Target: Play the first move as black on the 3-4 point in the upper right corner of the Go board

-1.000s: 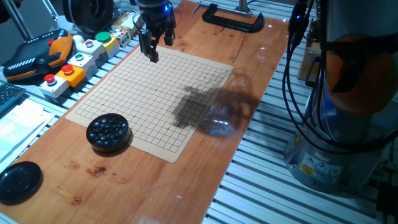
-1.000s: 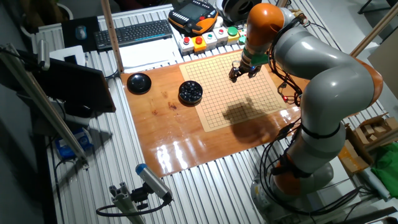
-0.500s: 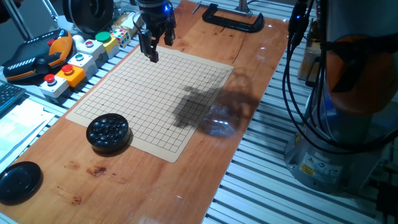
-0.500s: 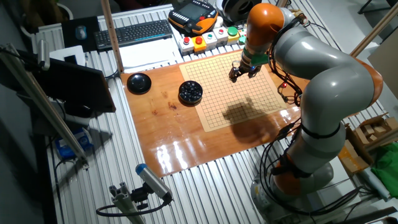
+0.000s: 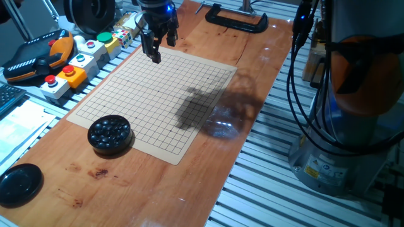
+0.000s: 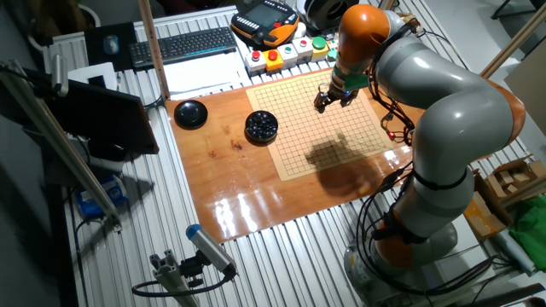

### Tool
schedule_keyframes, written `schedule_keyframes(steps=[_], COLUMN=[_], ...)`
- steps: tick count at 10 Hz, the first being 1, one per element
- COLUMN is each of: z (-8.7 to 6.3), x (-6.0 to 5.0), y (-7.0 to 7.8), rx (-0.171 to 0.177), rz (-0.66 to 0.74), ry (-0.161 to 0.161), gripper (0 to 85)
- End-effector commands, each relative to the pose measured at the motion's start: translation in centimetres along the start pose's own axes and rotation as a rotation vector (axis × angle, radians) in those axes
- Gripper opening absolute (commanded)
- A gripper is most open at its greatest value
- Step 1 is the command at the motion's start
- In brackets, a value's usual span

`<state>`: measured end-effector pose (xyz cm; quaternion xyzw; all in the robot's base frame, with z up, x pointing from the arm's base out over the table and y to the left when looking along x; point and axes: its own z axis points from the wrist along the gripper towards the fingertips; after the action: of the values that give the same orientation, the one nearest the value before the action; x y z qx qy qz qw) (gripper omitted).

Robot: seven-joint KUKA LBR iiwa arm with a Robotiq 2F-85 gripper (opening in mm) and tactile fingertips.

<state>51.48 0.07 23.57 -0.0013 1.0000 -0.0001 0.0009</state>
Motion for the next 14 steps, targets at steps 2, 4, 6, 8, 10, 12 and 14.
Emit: schedule_keyframes(steps=[2,4,6,8,10,12,14], z=[-0.04,-0.18,-0.17,-0.19,-0.19,-0.19,-0.16], x=[-0.02,-0.01,-0.04,-0.03,-0.04,-0.05,-0.08], y=[0.02,0.19,0.24,0.26,0.27,0.32,0.35], rx=[0.024,0.027,0.027,0.025,0.025,0.025,0.025], rz=[-0.068,-0.065,-0.065,-0.065,-0.065,-0.064,-0.062], ry=[0.022,0.022,0.022,0.022,0.021,0.021,0.021], gripper=[0.7,0.7,0.7,0.7,0.7,0.7,0.7])
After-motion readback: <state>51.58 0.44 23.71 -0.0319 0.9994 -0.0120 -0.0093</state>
